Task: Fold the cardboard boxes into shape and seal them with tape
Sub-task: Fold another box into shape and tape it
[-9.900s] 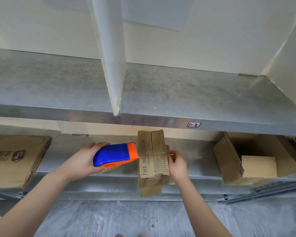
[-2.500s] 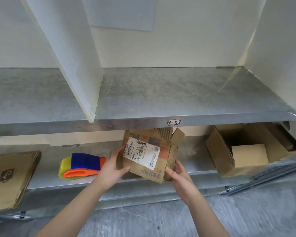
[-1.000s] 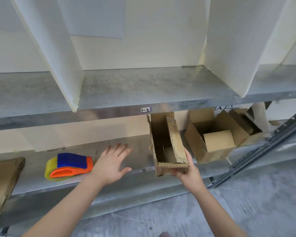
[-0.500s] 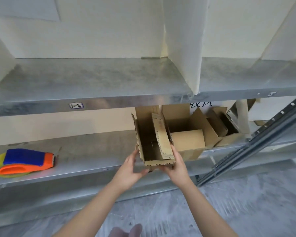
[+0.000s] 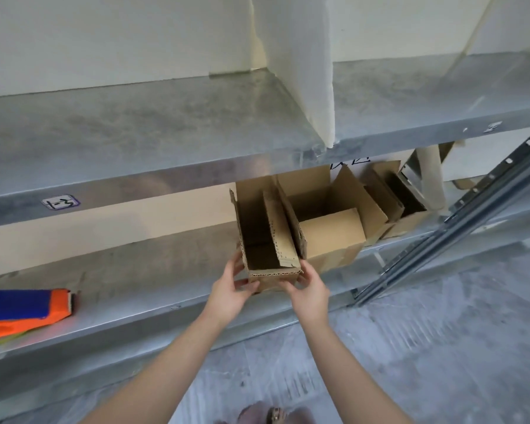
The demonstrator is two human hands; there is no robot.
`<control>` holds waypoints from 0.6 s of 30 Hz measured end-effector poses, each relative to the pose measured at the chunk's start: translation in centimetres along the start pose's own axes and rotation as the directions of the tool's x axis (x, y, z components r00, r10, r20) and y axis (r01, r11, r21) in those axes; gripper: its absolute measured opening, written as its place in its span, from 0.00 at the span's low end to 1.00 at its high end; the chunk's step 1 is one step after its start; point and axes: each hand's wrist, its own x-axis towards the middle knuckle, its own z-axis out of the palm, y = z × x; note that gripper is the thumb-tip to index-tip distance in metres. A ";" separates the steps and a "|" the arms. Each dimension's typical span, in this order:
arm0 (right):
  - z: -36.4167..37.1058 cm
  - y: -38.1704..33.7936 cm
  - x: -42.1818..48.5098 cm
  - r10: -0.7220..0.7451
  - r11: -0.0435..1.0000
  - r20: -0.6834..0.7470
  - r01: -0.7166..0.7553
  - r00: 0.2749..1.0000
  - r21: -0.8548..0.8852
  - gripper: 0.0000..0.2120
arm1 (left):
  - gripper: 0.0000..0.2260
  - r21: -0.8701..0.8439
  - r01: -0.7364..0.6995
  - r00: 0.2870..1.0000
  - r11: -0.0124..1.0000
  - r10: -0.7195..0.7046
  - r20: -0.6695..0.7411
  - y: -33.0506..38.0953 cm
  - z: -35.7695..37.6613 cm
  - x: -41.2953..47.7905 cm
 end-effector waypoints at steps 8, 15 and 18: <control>-0.5 -0.1 -1.1 0.015 1.000 -0.009 -0.015 1.000 -0.020 0.30 | 0.37 0.138 -0.042 0.997 0.990 0.033 0.062 0.1 -2.0 0.0; -2.2 -1.3 -6.7 -0.350 0.828 0.147 0.379 0.925 -0.413 0.30 | 0.41 0.831 -0.247 0.961 0.499 0.238 0.142 0.0 -6.5 -4.2; -1.4 -3.7 -8.3 -0.495 0.618 0.299 0.573 0.816 -0.538 0.29 | 0.37 0.913 -0.256 0.937 0.317 0.314 0.154 0.4 -8.6 -7.7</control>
